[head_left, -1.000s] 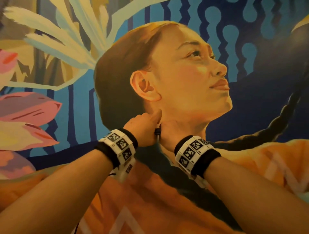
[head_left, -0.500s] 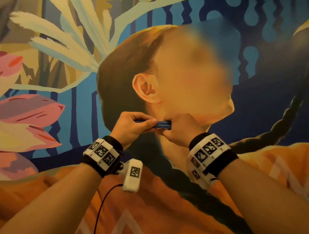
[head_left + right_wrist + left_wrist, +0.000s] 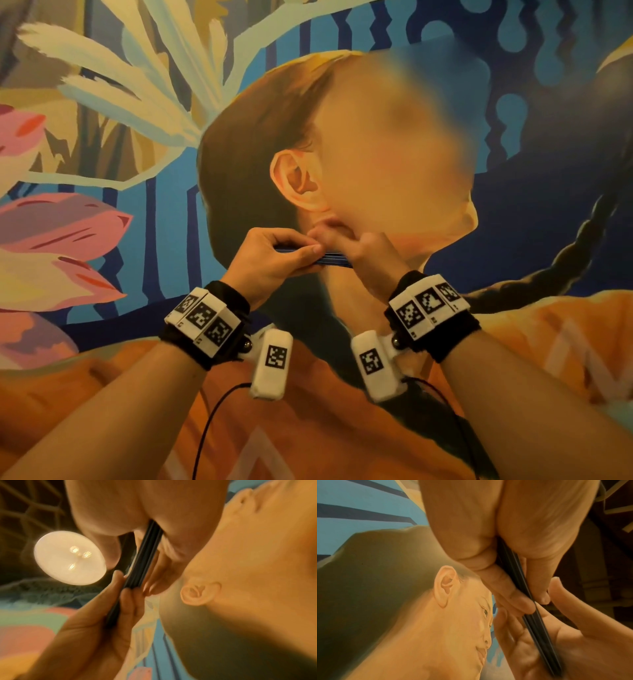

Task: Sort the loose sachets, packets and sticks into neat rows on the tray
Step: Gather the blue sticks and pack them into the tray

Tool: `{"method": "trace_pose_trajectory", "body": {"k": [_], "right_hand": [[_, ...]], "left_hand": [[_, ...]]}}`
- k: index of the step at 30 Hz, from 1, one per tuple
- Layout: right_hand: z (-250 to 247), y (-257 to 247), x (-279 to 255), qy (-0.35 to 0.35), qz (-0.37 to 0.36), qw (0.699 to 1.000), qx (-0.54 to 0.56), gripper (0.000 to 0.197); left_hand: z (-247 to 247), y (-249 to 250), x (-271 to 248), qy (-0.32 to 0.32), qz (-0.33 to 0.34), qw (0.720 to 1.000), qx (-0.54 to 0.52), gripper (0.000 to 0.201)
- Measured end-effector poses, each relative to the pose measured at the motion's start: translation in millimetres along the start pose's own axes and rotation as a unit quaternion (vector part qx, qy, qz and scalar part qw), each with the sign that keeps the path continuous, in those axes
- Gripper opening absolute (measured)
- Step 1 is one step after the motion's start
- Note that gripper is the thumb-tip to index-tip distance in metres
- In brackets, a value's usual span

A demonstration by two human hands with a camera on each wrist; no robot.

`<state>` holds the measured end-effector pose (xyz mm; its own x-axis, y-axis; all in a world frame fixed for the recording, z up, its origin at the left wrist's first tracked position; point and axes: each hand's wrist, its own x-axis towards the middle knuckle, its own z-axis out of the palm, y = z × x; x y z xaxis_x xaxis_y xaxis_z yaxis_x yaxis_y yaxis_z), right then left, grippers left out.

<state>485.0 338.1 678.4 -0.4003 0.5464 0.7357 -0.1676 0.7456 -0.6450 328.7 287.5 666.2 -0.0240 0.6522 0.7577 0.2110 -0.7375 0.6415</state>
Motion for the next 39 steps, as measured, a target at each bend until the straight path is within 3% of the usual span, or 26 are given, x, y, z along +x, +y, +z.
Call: {"method": "trace_pose_trajectory", "body": {"k": [2, 4, 6, 8, 14, 17, 19, 20, 23, 25, 27, 29, 33, 35, 36, 38, 39], "right_hand": [[-9.1, -0.3, -0.1, -0.136, 0.021, 0.976, -0.170, 0.026], [-9.0, -2.7, 0.7, -0.197, 0.053, 0.916, -0.344, 0.009], [-5.0, -2.2, 2.9, -0.139, 0.041, 0.853, -0.501, 0.016], [-3.2, 2.8, 5.0, -0.063, 0.008, 0.820, -0.569, 0.025], [-2.7, 9.7, -1.5, 0.011, -0.076, 0.794, -0.603, 0.015], [-4.2, 14.5, -0.5, 0.023, -0.114, 0.781, -0.614, 0.016], [-7.8, 19.7, 0.5, 0.020, -0.140, 0.783, -0.606, 0.017], [-9.1, 20.4, -0.9, 0.010, -0.155, 0.800, -0.579, 0.018], [-15.2, 20.3, -3.6, -0.002, -0.157, 0.923, -0.352, 0.029], [-15.5, 14.4, -5.3, 0.056, -0.122, 0.983, -0.127, 0.026], [-8.4, 10.5, -3.7, 0.097, -0.061, 0.991, 0.065, 0.015], [2.1, 9.4, -0.1, 0.095, -0.008, 0.981, 0.169, 0.023], [5.5, 11.9, 7.0, 0.089, -0.016, 0.981, 0.173, 0.024], [-3.1, 12.9, 5.1, -0.002, -0.011, 0.994, 0.106, 0.034], [-7.1, 12.5, 2.0, -0.079, 0.018, 0.996, 0.030, 0.041], [-8.9, 12.4, -4.7, -0.221, 0.107, 0.959, -0.144, 0.034], [-7.2, 14.2, -6.8, -0.247, 0.144, 0.934, -0.213, 0.024]], "left_hand": [[-5.2, 0.6, -1.7, -0.003, 0.013, 0.999, 0.035, 0.021], [-4.4, 1.1, -5.4, -0.015, 0.007, 0.998, 0.054, 0.021], [-1.4, -1.5, -6.9, -0.017, -0.005, 0.999, 0.047, 0.022], [1.7, -3.9, -7.5, 0.007, -0.018, 0.999, 0.031, 0.017], [9.7, -11.5, -4.0, 0.160, -0.096, 0.980, 0.075, 0.027], [15.4, -9.2, -2.8, 0.160, -0.131, 0.978, 0.017, 0.030], [18.2, -8.4, -2.5, 0.155, -0.132, 0.979, -0.009, 0.033], [18.6, -9.3, -2.2, 0.159, -0.120, 0.980, -0.006, 0.033], [15.8, -11.6, -2.8, 0.184, -0.067, 0.981, -0.002, 0.031], [14.2, -13.8, -2.9, 0.199, -0.046, 0.979, -0.025, 0.033], [18.8, -15.8, -3.2, 0.207, -0.033, 0.977, -0.024, 0.034], [28.2, -18.6, -4.1, 0.199, -0.021, 0.979, -0.020, 0.034], [31.2, -22.4, -5.2, 0.172, -0.034, 0.984, -0.007, 0.034], [22.1, -24.8, -3.7, 0.180, -0.016, 0.983, 0.032, 0.034], [17.2, -25.2, -3.2, 0.185, 0.001, 0.981, 0.051, 0.033], [10.2, -25.0, -2.3, 0.182, 0.038, 0.978, 0.092, 0.033], [8.3, -24.6, -2.1, 0.171, 0.045, 0.978, 0.110, 0.034]]}}
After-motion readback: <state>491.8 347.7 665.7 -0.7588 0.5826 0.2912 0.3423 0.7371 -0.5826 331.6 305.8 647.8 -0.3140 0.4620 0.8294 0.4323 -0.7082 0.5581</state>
